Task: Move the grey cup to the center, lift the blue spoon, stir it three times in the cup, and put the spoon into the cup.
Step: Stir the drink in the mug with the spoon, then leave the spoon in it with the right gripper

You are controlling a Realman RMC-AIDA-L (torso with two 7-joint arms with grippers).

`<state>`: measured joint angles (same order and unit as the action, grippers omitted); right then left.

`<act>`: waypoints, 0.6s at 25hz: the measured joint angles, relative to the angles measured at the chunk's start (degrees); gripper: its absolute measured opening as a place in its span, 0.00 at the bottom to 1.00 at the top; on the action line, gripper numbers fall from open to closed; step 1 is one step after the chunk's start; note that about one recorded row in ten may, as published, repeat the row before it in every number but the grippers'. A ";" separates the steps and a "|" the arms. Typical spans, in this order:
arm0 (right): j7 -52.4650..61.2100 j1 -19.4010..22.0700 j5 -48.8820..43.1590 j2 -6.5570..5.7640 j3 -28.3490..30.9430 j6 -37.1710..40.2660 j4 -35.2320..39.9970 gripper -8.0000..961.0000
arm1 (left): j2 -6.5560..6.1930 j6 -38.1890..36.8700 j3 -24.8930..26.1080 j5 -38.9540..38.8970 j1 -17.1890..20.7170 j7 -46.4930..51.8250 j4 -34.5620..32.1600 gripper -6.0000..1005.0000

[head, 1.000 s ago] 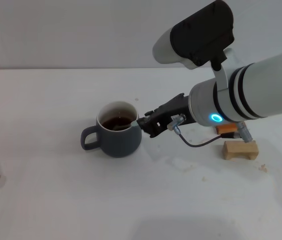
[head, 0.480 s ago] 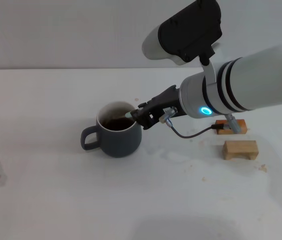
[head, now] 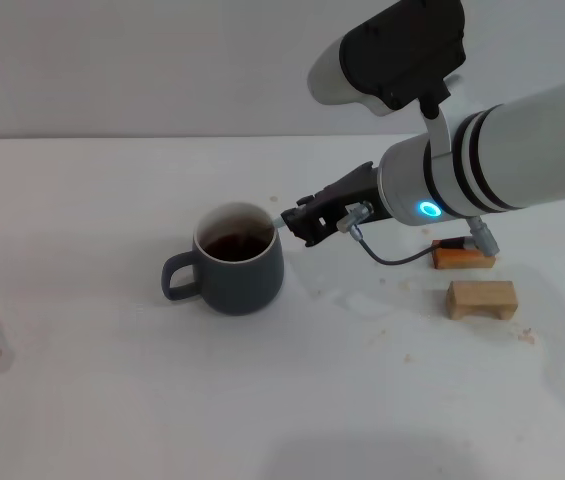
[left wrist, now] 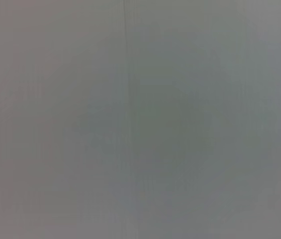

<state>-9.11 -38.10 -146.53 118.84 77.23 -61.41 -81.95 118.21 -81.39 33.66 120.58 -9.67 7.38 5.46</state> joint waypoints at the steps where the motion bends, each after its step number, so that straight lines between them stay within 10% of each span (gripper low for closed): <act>1: 0.00 0.11 0.06 0.01 0.01 -0.48 -0.17 0.17 | 0.00 0.01 0.00 0.00 0.00 0.00 -0.01 0.00; 15: 0.25 -0.52 2.09 0.25 -3.24 -0.72 -0.99 0.16 | 0.00 -0.03 -0.22 0.00 0.04 0.00 0.02 0.00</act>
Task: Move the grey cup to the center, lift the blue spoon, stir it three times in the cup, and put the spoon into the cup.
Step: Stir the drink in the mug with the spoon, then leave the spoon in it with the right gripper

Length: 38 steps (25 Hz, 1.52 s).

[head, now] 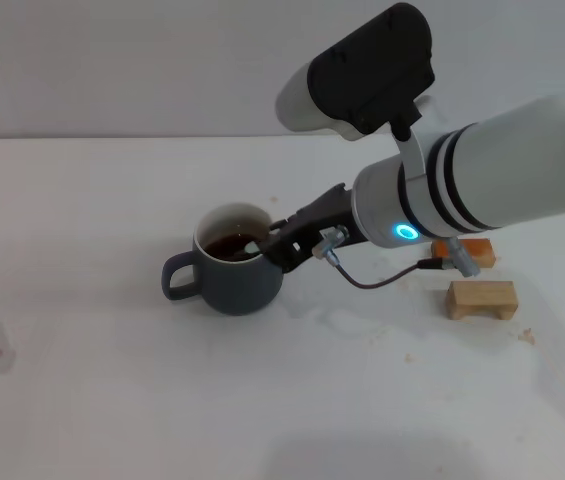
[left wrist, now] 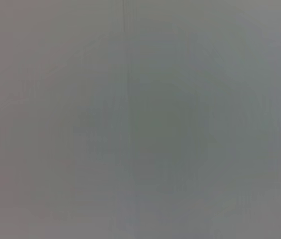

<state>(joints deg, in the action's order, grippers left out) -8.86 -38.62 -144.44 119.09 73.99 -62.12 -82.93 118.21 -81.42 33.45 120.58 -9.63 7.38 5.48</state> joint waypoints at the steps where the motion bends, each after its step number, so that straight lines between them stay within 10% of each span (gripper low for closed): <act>1: -0.08 -0.22 0.01 0.00 -0.17 0.67 0.26 0.16 | 0.01 0.01 -0.01 0.00 -0.03 0.00 0.00 0.00; 38: -1.74 -2.76 1.03 -0.06 -1.35 6.72 5.60 0.16 | 0.09 0.13 -0.14 0.10 0.00 0.00 0.14 0.00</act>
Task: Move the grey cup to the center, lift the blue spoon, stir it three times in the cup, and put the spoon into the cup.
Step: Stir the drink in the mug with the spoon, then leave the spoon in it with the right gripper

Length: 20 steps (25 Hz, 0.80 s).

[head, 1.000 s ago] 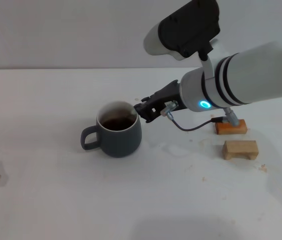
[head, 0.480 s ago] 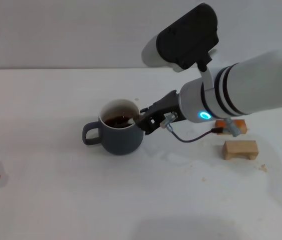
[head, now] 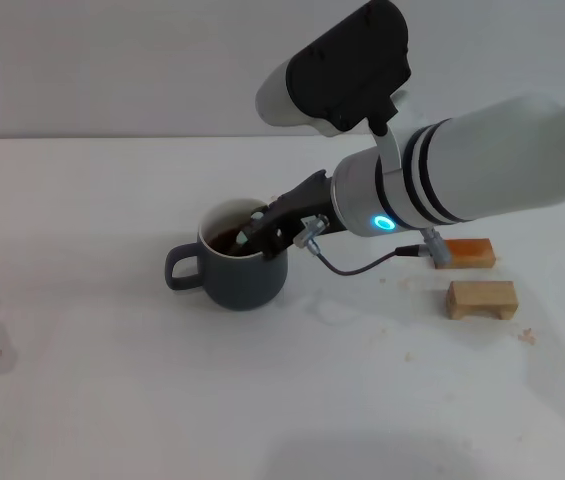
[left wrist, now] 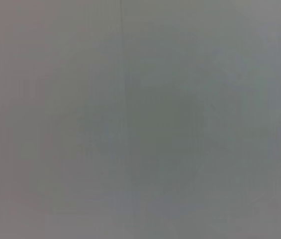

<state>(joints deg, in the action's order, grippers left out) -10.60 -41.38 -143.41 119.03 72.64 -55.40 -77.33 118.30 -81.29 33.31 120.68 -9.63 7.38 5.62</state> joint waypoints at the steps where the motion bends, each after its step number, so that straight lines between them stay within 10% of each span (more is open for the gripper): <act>1: -0.18 -0.24 -0.03 -0.05 0.14 0.38 0.64 0.16 | 0.00 0.00 0.00 0.00 -0.03 0.00 0.00 0.00; 20: -1.31 1.56 -1.40 0.01 1.71 0.09 0.40 0.14 | 0.00 -0.01 0.00 -0.01 -0.11 0.00 -0.07 0.00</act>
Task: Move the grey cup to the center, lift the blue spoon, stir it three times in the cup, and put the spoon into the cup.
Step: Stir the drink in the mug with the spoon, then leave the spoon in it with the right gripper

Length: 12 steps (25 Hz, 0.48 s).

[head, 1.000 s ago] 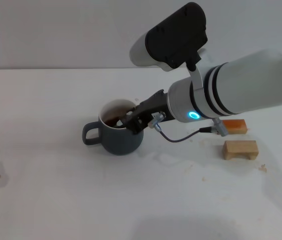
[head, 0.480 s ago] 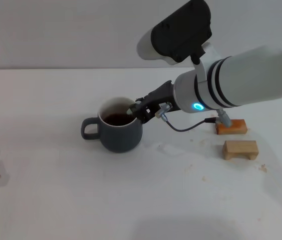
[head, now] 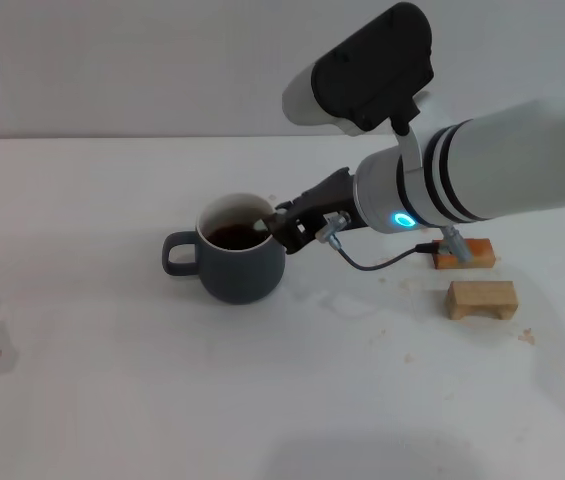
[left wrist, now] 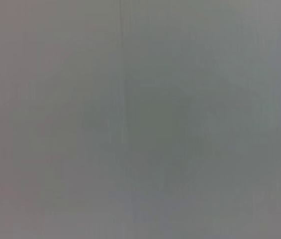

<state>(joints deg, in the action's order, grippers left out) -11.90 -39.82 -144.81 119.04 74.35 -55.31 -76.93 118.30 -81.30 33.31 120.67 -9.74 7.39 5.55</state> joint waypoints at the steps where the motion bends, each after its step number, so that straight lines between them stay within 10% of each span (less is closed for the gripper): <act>1: 0.00 0.09 0.02 0.00 0.00 0.03 -0.49 0.14 | 0.00 0.00 0.00 0.00 0.04 0.00 0.02 0.00; 12: -0.05 0.46 -0.09 0.05 0.13 0.24 -1.70 0.33 | 0.00 0.00 0.01 0.00 0.11 0.00 -0.08 0.00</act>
<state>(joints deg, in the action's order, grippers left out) -11.95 -39.36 -144.90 119.09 74.48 -55.07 -78.63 118.30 -81.30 33.31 120.67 -9.63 7.38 5.47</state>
